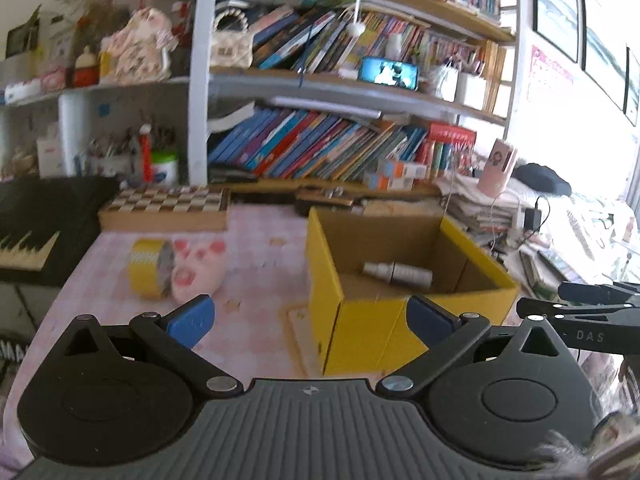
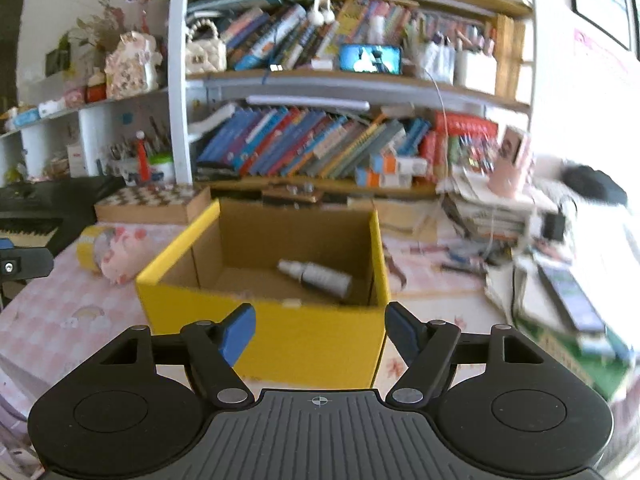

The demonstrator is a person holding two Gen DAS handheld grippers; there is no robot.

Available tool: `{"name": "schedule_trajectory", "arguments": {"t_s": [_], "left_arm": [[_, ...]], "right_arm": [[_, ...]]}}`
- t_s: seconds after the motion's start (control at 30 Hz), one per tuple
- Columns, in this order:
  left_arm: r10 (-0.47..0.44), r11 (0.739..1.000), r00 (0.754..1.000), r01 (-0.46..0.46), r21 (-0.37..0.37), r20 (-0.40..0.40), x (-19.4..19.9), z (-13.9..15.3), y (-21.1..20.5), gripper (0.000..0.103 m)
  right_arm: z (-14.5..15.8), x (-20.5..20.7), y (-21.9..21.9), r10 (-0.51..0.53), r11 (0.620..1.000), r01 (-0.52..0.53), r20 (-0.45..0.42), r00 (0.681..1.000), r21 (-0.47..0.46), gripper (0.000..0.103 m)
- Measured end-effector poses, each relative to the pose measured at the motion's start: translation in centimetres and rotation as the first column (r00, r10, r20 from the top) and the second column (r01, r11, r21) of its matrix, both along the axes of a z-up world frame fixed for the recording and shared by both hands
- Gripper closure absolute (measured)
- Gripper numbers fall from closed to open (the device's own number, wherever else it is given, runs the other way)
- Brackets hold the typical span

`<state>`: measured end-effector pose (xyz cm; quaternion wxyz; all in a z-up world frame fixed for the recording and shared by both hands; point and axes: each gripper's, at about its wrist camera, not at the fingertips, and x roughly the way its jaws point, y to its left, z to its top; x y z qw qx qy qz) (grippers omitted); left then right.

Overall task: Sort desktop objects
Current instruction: 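Withdraw both open tools from the box toward the tape and plush pig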

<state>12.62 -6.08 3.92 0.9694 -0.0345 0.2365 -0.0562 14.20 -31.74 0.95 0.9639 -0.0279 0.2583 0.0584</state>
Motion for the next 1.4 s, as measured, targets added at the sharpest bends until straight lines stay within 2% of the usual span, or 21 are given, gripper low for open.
{"name": "schedule_trajectory", "arguments": {"t_s": [0.4,0.6,0.83,1.0,1.4], "left_arm": [[-0.011,1.0,0.998,0.011,0.003,-0.062,-4.1,-2.5,3.0,0.0],[-0.031,1.0,0.996,0.031,0.0,-0.085,-5.3,-3.1,4.2,0.0],[-0.037,0.999,0.992,0.035,-0.012,-0.122,-6.6,-4.1,5.7,0.0],[-0.031,0.999,0.99,0.028,-0.018,-0.135,-7.2,-4.5,6.9,0.0],[-0.012,1.0,0.99,0.012,-0.003,-0.141,-8.0,-4.9,9.2,0.0]], "right_arm": [[-2.9,-4.9,3.4,-0.03,0.999,0.032,-0.119,0.992,0.017,0.026],[-3.3,-6.2,4.9,-0.036,0.998,0.042,-0.152,0.988,0.037,0.021],[-4.2,-7.4,6.5,-0.046,0.997,0.058,-0.204,0.978,0.054,0.02],[-4.7,-8.2,8.2,-0.017,0.998,0.029,-0.226,0.974,0.047,0.016],[-5.2,-8.8,12.4,0.078,0.997,-0.071,-0.259,0.963,0.037,0.014]]}}
